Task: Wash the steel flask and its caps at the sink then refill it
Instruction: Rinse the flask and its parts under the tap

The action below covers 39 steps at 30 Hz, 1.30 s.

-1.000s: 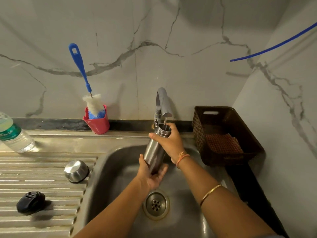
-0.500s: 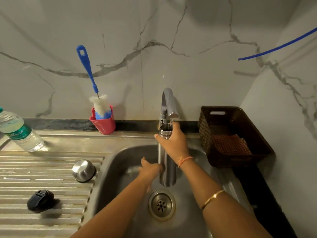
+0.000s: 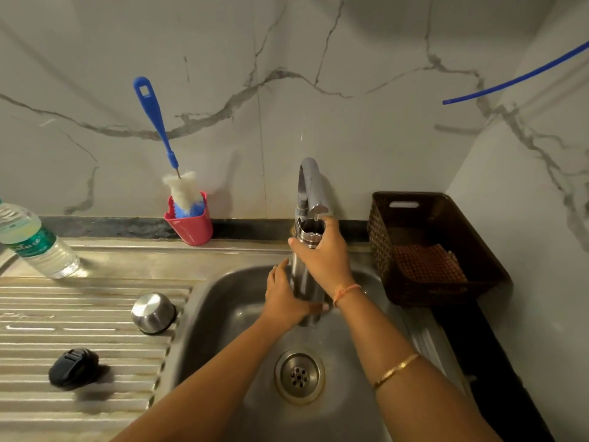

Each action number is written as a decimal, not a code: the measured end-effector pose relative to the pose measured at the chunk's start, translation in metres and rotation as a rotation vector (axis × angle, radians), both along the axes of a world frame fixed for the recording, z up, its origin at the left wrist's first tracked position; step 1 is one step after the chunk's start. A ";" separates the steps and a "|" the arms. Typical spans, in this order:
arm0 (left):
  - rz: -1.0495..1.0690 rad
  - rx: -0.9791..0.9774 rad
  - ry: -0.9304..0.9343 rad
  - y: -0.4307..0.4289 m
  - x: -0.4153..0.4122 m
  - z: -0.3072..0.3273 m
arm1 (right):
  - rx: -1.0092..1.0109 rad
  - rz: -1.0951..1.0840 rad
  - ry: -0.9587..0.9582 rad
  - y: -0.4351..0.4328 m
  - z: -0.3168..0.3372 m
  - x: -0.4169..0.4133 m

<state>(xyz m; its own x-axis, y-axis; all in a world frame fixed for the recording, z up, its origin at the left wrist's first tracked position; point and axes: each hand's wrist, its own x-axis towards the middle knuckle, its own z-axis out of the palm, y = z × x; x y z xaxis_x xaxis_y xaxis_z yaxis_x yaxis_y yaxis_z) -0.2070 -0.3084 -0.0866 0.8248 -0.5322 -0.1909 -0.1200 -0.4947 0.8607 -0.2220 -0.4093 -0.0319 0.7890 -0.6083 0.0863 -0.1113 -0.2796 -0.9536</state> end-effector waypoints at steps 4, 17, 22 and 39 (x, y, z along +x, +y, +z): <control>-0.013 -0.077 0.054 0.000 0.003 -0.006 | -0.003 0.084 0.066 -0.002 0.002 0.004; -0.069 -0.167 0.314 0.003 0.002 0.009 | -0.303 0.173 -0.073 -0.018 -0.016 0.009; -0.121 -0.162 0.655 0.013 -0.002 0.016 | 0.166 0.146 0.190 -0.023 -0.016 0.003; 0.245 -0.642 1.531 0.000 0.023 0.046 | 0.710 0.203 0.233 -0.021 -0.023 0.001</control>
